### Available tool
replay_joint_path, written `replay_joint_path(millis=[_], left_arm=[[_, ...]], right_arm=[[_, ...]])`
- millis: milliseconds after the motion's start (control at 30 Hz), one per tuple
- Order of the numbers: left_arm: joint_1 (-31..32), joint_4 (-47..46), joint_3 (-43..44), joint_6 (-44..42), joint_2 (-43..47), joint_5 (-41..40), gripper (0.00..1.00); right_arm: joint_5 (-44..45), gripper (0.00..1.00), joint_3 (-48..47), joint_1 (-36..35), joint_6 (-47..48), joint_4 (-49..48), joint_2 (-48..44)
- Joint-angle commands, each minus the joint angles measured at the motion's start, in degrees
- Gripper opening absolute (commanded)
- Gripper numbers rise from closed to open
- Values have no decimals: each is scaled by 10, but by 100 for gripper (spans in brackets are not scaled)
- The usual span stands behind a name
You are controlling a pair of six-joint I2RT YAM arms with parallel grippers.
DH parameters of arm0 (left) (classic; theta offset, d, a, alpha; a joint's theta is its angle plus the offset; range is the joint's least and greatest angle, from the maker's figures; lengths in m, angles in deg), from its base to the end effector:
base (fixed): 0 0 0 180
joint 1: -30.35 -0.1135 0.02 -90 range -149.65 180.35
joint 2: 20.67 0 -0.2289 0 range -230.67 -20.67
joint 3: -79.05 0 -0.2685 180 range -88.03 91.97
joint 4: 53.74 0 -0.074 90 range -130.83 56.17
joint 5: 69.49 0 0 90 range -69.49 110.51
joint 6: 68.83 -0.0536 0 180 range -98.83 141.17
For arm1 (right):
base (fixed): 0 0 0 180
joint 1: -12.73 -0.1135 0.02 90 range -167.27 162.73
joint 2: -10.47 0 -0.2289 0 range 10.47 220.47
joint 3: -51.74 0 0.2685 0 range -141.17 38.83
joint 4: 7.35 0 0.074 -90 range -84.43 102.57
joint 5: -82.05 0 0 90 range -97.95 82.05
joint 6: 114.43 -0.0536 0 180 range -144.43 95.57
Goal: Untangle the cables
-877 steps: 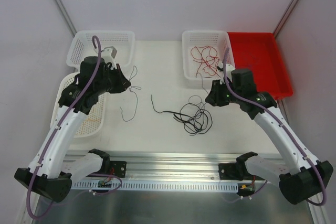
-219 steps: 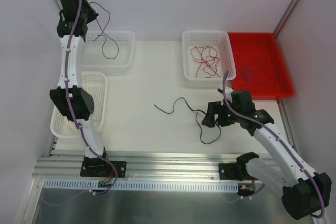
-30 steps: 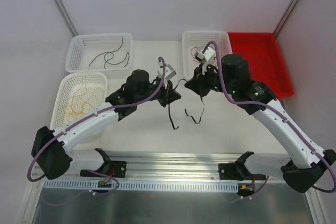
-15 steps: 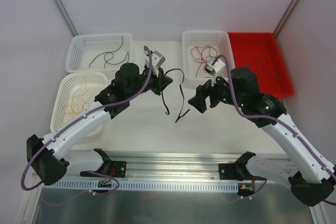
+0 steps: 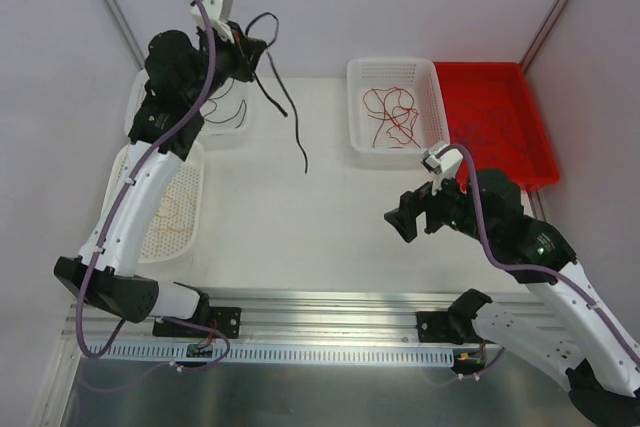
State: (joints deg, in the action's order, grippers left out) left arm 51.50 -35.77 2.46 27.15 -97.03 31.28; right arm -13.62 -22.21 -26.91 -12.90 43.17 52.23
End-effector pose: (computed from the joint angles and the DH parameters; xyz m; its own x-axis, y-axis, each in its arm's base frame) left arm 0.3044 -0.1285 0.4780 0.0915 -0.1451 -0.9852 0.5390 0.8391 -0.0735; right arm 0.1486 0.1300 0.3689 -0.0960 -0.3378 -0.9363 -0.7412 0.6521 -0.1593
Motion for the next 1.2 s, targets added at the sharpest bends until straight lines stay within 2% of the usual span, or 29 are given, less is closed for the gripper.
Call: replay_joint_path(millis=[0,267,467,567,767,933,1033,1167], left_arm=[[-55,7,89,5,-36,19,0],[-222,14,271,58,-149,50,0],[-280,13,350,68,-258,53,0],[-302,14,361,67,-313,43,0],[-320,13,304,67,-382,23,0],[-325,13,243,90,-412,-62,0],[-329,14,196,129,-424,-120,0],[-347,28,172,214,-440,-133,2]], right_arm=[[13,97,14,-3,-18,5,-2],[1,97,34,-2,-26,-3,10],[-5,97,47,-2,-28,-10,31],[-4,97,52,-2,-28,-14,45],[-3,97,63,-2,-25,-23,82],[-8,97,65,-2,-21,-32,109],[-13,97,67,-2,-21,-38,119],[-13,97,71,-2,-19,-39,126]])
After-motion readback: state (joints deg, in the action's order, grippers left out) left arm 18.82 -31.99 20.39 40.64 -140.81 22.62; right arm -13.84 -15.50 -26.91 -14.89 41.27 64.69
